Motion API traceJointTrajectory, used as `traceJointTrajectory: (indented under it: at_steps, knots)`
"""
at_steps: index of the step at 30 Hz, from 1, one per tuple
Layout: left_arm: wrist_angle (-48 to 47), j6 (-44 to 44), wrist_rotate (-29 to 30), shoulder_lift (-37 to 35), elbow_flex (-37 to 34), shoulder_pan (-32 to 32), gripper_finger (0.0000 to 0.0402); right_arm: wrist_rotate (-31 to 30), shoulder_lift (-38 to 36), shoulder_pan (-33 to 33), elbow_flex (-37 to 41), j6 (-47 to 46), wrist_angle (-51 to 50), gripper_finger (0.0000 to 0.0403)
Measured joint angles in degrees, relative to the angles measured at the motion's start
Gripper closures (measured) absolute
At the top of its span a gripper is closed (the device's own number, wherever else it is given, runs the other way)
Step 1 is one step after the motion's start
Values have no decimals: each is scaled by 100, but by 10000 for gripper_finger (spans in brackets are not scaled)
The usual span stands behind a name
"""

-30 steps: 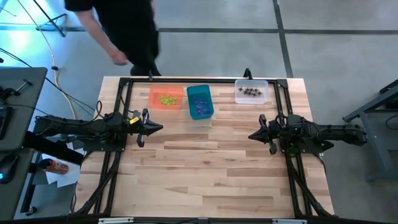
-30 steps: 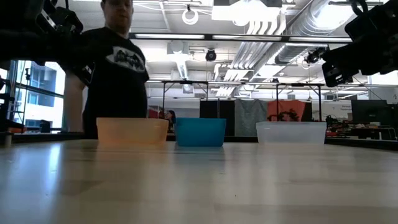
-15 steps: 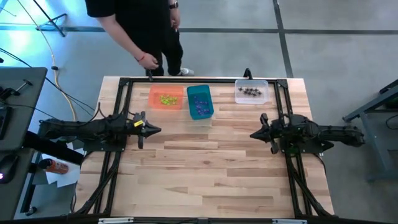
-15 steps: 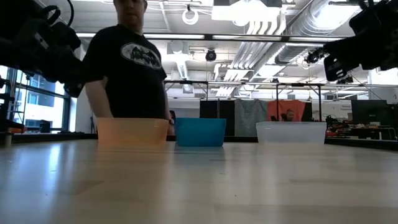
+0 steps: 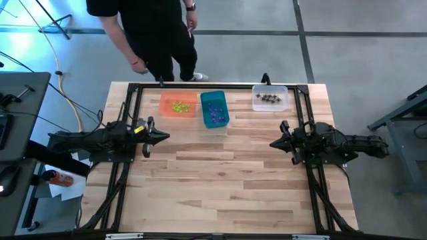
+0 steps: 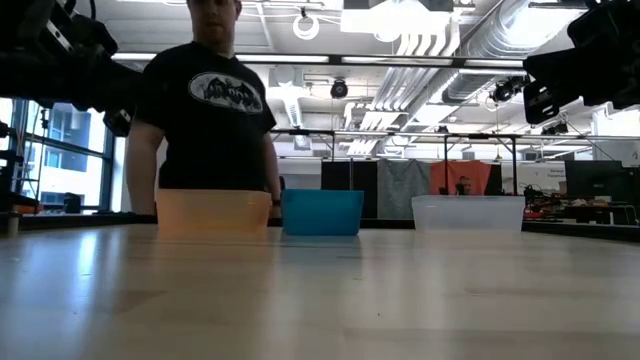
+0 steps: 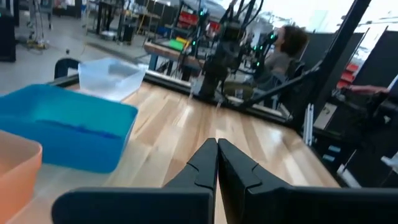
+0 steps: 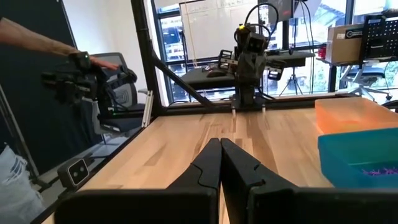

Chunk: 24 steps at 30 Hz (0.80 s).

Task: Sort Halloween decoration
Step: Return to Home Position

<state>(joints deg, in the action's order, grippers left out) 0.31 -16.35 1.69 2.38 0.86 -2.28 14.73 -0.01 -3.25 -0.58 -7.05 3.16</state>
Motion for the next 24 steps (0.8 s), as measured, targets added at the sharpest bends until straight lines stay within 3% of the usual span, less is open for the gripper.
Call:
traceJointTrajectory:
  at_steps: [24]
  knots:
    - [0, -1, 7, -210, -2, 46, 401, -7, 39, -11, 2, 1, 0, 402]
